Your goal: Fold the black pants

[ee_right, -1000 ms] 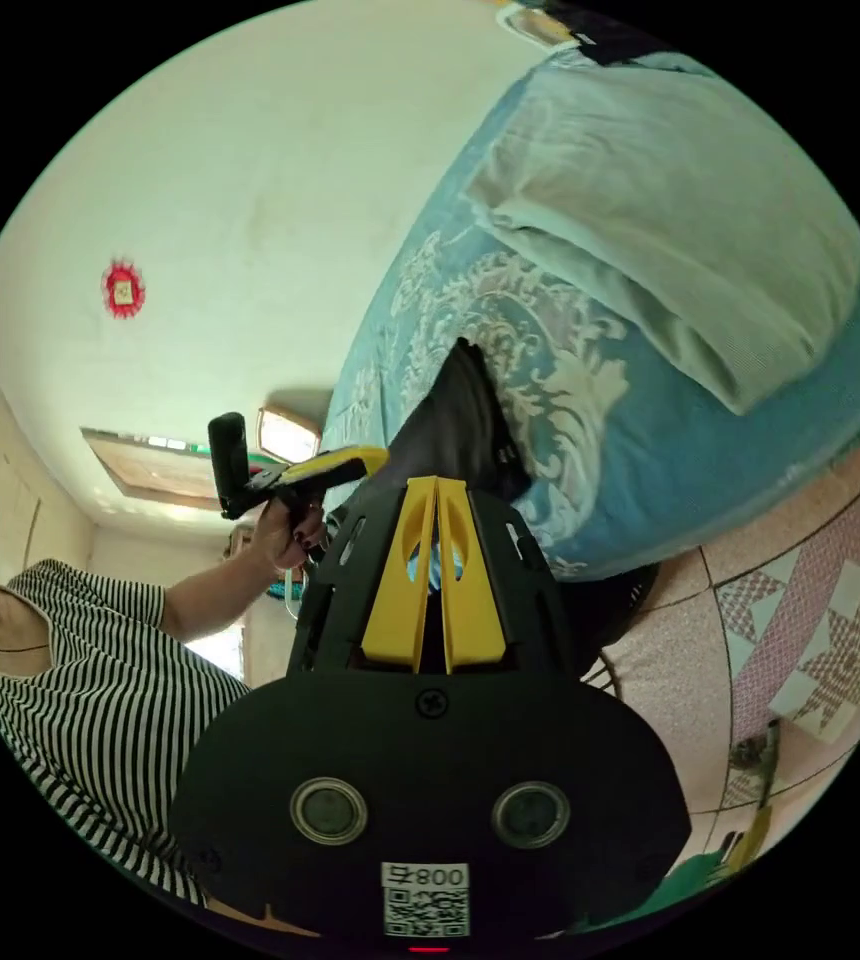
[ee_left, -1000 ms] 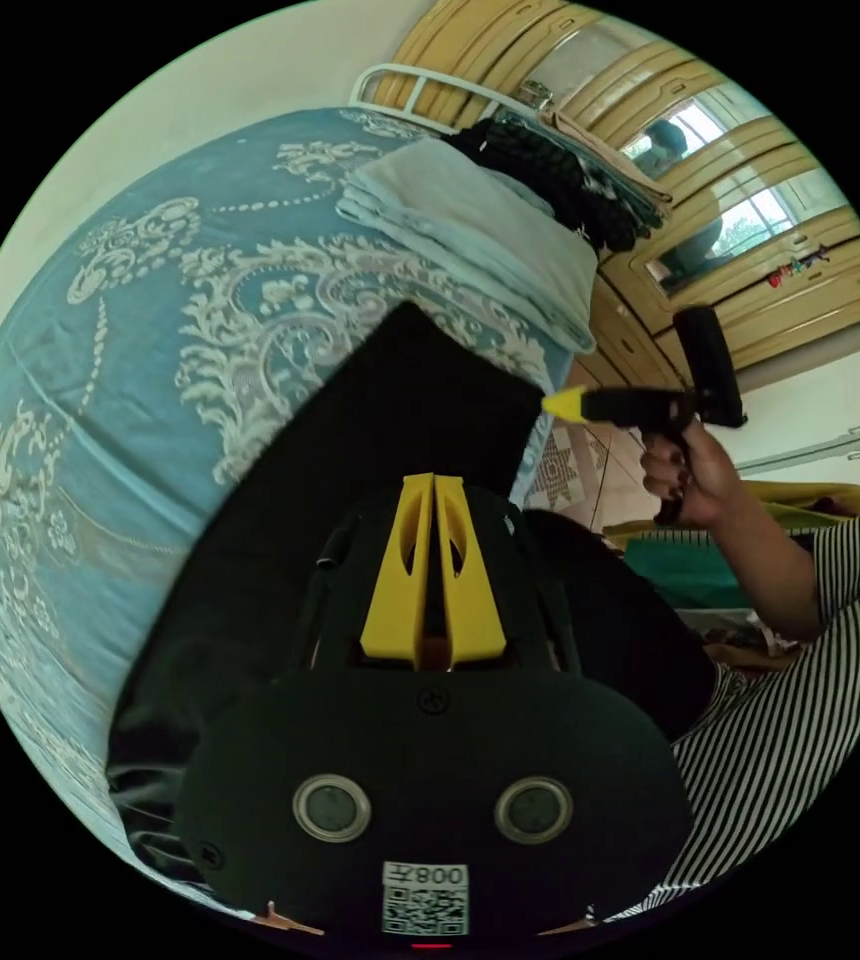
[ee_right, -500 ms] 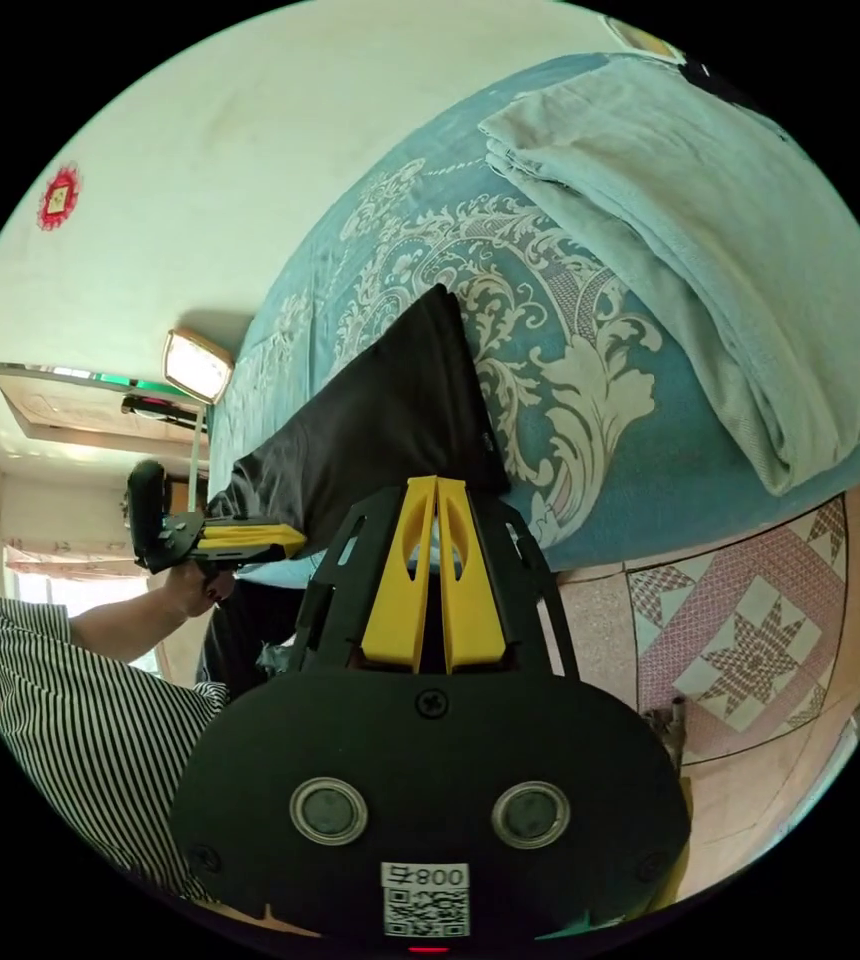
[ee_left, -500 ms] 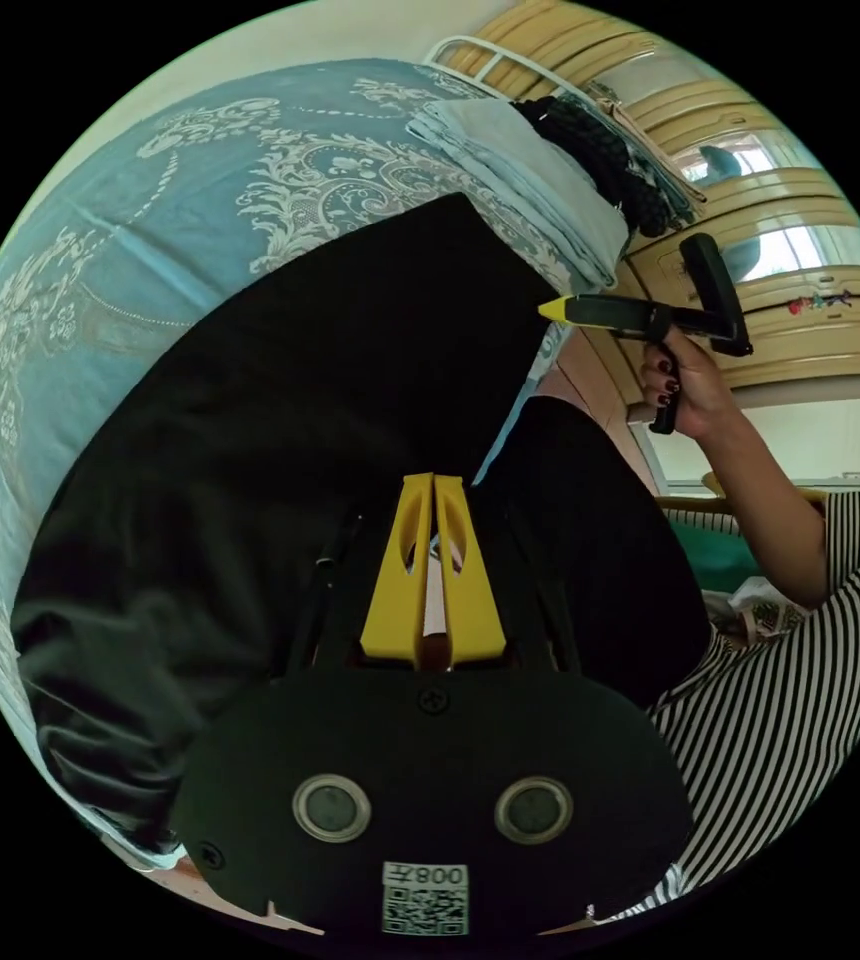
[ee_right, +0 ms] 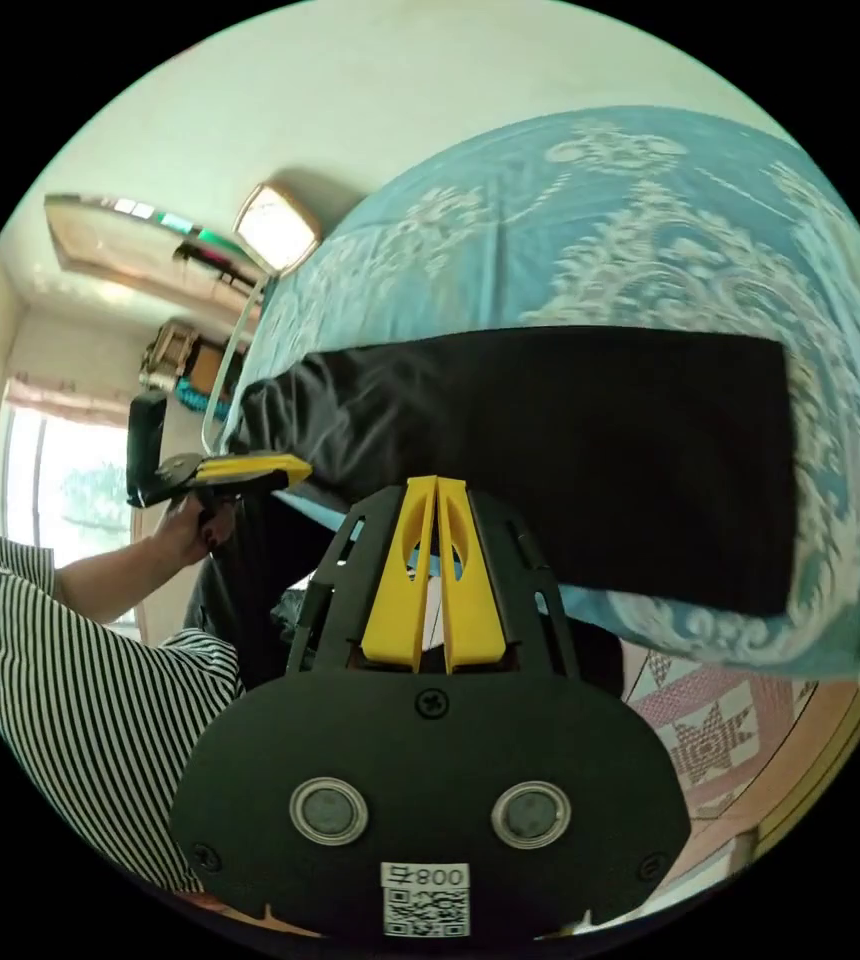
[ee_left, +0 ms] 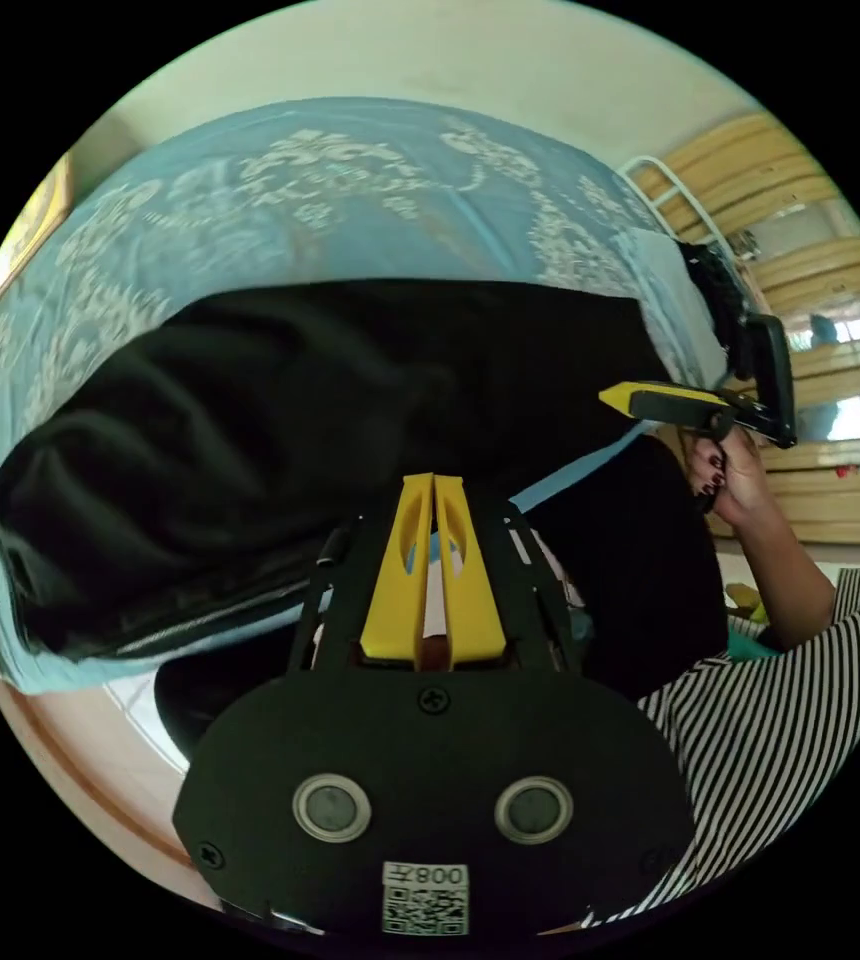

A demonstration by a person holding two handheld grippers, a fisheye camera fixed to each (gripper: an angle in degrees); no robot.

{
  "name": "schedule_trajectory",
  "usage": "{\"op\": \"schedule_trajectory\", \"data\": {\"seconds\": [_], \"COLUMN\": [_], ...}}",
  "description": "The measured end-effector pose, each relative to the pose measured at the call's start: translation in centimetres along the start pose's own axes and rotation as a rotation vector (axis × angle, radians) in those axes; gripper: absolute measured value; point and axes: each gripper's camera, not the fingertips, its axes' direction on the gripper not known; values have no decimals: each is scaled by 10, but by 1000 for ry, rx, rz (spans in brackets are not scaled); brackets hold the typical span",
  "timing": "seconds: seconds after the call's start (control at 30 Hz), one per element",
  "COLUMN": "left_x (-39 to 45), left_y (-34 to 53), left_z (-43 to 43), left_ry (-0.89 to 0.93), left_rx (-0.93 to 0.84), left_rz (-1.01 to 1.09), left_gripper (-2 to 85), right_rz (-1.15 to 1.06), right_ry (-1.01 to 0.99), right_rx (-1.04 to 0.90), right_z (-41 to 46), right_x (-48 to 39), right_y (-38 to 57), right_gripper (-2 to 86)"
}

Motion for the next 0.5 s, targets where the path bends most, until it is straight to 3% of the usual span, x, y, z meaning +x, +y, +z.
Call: {"op": "schedule_trajectory", "data": {"seconds": [0.2,0.5], "left_x": [-52,-108], "left_y": [47,96], "left_z": [-10,-43], "left_ry": [108,182], "left_rx": [-3,15], "left_rz": [-101,-157], "left_gripper": [1,3], "right_rz": [-182,-217], "right_ry": [62,149], "right_rx": [-222,-229], "right_z": [150,236], "right_x": [-19,43], "right_y": [-11,6], "right_gripper": [1,2]}}
